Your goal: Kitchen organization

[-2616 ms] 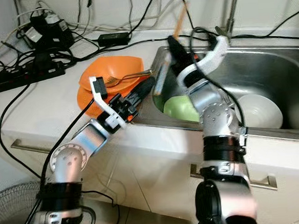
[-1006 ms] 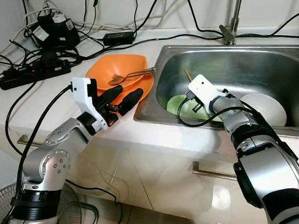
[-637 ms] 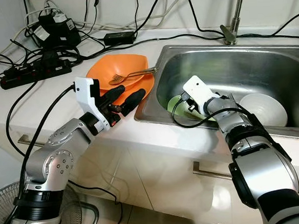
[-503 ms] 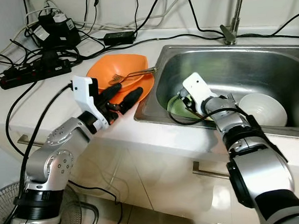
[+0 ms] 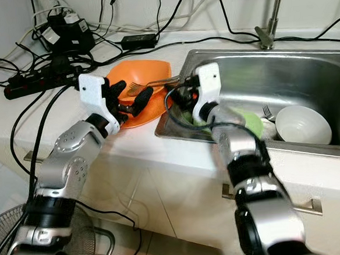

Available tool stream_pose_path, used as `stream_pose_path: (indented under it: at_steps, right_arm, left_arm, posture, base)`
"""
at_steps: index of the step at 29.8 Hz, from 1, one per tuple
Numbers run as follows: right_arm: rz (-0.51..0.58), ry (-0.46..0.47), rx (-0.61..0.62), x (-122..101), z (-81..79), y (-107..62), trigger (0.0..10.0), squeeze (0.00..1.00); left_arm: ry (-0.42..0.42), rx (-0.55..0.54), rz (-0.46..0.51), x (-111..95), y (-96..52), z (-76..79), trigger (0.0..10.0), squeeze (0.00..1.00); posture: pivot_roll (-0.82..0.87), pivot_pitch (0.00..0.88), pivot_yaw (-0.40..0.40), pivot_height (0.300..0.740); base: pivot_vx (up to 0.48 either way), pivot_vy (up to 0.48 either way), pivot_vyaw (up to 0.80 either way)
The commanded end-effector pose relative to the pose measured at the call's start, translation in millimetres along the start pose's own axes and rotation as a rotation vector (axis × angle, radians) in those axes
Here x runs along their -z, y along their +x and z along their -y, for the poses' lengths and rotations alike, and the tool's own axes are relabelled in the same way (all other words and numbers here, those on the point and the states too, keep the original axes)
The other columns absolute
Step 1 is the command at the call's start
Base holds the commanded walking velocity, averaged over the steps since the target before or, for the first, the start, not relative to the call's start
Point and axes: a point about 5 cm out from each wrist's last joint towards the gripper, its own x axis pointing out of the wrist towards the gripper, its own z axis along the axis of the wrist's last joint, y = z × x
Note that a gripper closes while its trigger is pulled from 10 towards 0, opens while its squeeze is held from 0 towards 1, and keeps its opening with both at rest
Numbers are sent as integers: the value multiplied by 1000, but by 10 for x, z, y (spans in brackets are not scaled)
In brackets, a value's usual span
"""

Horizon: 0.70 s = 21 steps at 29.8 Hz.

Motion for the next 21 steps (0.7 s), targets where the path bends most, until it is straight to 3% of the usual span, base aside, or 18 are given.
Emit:
stream_pose_path:
  at_steps: [1, 9, 13, 21]
  right_arm:
    - [47, 25, 6, -122, -26, 1, 10000, 1000]
    - [105, 89, -50, -227, -100, -95, 10000, 1000]
    - [120, 80, -9, -256, -86, -46, 10000, 1000]
    - [136, 159, -82, -221, -229, 60, 10000, 1000]
  left_arm:
    - [19, 7, 6, -22, 30, -12, 10000, 0]
    - [6, 26, 16, 29, 78, 36, 10000, 0]
    - [-7, 14, 18, 46, 65, 25, 10000, 0]
    - [-35, 19, 24, 63, 44, 24, 10000, 0]
  posture:
    - [-96, 0, 156, 740]
    - [-89, 0, 148, 740]
    - [-82, 0, 145, 740]
    - [-74, 0, 141, 740]
  base:
    - [0, 0, 0]
    - [0, 0, 0]
    - [0, 0, 0]
    - [0, 0, 0]
